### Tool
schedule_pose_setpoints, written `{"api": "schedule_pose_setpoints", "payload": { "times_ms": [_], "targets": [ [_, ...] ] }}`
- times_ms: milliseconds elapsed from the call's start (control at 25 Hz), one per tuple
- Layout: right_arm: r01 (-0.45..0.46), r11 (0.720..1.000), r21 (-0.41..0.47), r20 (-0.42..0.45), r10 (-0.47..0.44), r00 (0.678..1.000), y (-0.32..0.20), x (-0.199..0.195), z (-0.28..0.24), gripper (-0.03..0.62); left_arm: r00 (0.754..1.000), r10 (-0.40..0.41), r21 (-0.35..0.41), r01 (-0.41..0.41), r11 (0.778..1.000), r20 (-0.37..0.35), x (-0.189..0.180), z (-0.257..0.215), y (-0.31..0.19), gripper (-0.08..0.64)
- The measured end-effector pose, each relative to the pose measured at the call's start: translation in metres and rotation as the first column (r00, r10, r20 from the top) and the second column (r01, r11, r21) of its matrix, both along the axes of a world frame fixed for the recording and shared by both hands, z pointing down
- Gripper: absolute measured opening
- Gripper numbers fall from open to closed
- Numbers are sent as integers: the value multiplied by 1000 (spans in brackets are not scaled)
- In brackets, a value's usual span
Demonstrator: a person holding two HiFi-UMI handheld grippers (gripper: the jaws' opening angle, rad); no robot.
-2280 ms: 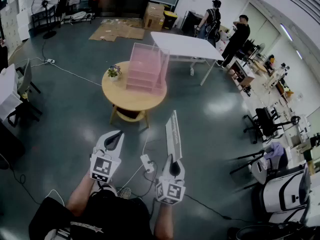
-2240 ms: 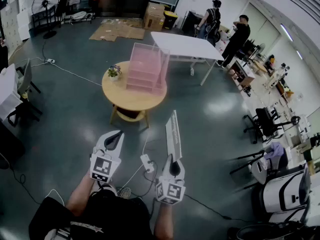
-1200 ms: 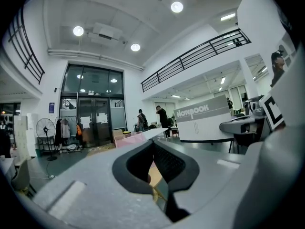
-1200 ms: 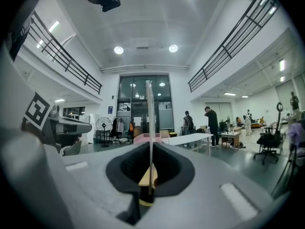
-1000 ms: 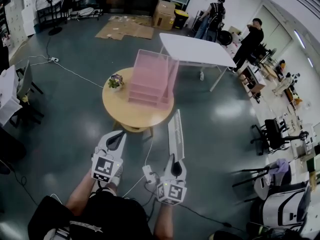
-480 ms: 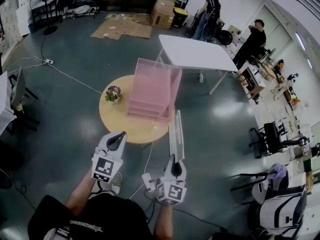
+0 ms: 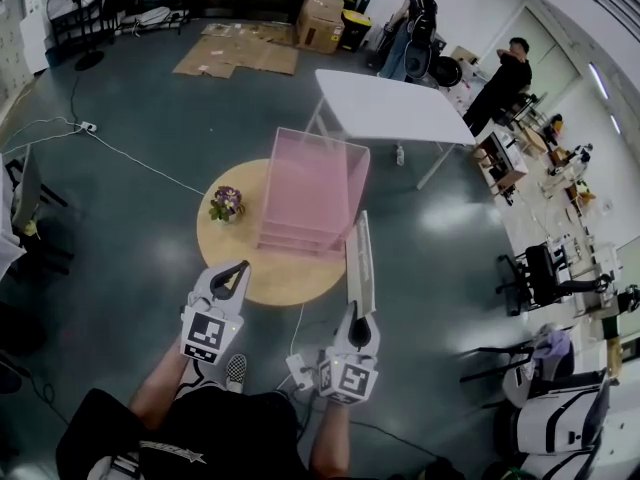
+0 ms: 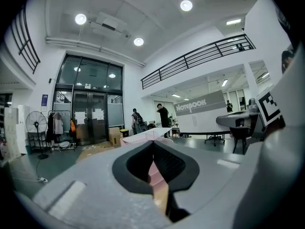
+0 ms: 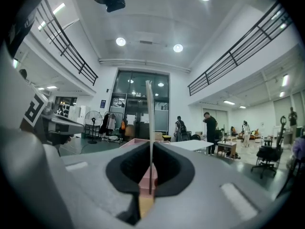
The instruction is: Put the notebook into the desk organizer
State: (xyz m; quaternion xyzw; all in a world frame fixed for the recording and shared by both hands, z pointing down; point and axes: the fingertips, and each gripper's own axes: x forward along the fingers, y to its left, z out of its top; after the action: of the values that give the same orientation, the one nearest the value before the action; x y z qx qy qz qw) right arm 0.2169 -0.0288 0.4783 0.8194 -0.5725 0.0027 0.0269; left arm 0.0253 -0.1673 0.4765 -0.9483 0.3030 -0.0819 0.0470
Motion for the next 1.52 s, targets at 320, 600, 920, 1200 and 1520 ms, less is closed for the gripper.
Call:
{"api": "schedule_pose_setpoints", "payload": {
  "times_ms": [320, 600, 920, 1200, 1520],
  "targets": [
    [-9, 1000, -9, -219, 7, 976, -50, 9, -32, 14, 999, -35, -14, 35, 999, -7, -12, 6, -29, 11],
    [-20, 993, -113, -549, -46, 835, -105, 13, -63, 14, 997, -83, -23, 82, 996, -9, -17, 9, -50, 11],
    [-54, 981, -186, -704, -94, 703, -167, 9, -51, 14, 990, -141, -43, 141, 989, -1, -18, 21, -79, 11],
    [-45, 958, -284, -752, -194, 630, -211, 17, -15, 14, 984, -175, -65, 176, 982, 11, -9, 30, -98, 11],
    [-40, 907, -419, -776, -335, 535, -255, 21, 36, 14, 982, -182, -109, 186, 977, 46, 4, 52, -108, 11]
  ]
}}
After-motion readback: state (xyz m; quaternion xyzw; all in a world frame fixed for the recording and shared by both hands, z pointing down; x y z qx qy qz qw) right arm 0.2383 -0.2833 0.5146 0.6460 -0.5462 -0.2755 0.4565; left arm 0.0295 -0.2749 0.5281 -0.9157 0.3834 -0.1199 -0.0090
